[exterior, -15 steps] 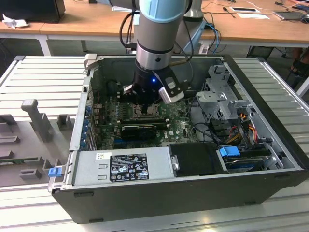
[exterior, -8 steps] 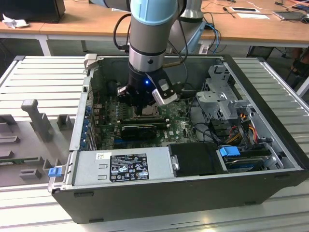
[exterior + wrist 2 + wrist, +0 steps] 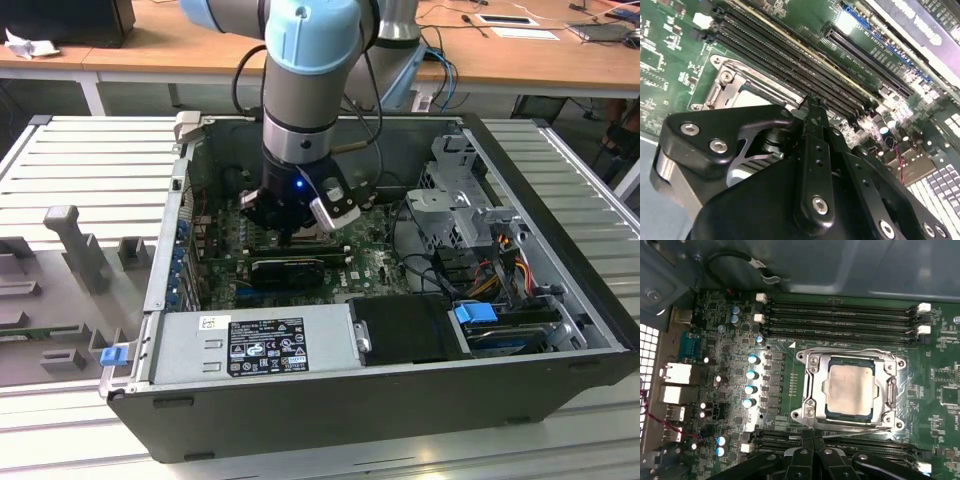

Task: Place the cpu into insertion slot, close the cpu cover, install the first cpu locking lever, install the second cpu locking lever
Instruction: 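Install the second cpu locking lever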

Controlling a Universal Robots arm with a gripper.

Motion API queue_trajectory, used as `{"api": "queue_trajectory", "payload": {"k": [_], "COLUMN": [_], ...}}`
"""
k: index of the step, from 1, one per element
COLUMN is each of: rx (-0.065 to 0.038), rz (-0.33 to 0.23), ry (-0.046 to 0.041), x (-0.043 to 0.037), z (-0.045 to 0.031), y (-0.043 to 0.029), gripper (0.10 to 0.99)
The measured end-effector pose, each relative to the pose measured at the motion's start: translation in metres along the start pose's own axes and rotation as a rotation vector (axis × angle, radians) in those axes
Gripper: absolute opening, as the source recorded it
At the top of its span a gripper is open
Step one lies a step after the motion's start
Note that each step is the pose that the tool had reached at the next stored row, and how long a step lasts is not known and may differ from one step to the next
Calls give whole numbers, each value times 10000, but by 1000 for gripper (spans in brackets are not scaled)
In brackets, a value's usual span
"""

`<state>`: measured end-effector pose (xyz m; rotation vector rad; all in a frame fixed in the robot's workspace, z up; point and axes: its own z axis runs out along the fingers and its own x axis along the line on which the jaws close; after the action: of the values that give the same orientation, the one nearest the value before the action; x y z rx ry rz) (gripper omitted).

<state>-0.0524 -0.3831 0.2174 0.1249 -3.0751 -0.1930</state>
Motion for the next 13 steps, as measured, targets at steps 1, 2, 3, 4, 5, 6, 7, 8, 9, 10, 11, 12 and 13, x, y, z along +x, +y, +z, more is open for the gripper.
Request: {"api": "queue_trajectory", "payload": {"k": [1,2,3,4,5,6,7,8,9,10,11,12,13], "rx": [-44,-157,-267,-365,-410,-544,-628,-768,-903,-980,-1068,-1133,-1177], "rz": [-4,-10,-16,-23,-26,-36,-51,-71,-94,-112,-129,-146,-156], "ry": [-4,-15,-25,-35,-40,-58,-75,-104,-121,-129,-139,-146,-152], "x": [4,7,13,17,19,44,53,59,66,67,74,78,80], "z": [4,6,6,4,4,3,3,5,6,8,13,16,19], "y": [-10,-24,-37,-54,-66,-94,-100,-108,-114,-119,-128,-139,-147], "gripper": [106,106,106,106,106,106,106,106,106,106,106,106,106]}}
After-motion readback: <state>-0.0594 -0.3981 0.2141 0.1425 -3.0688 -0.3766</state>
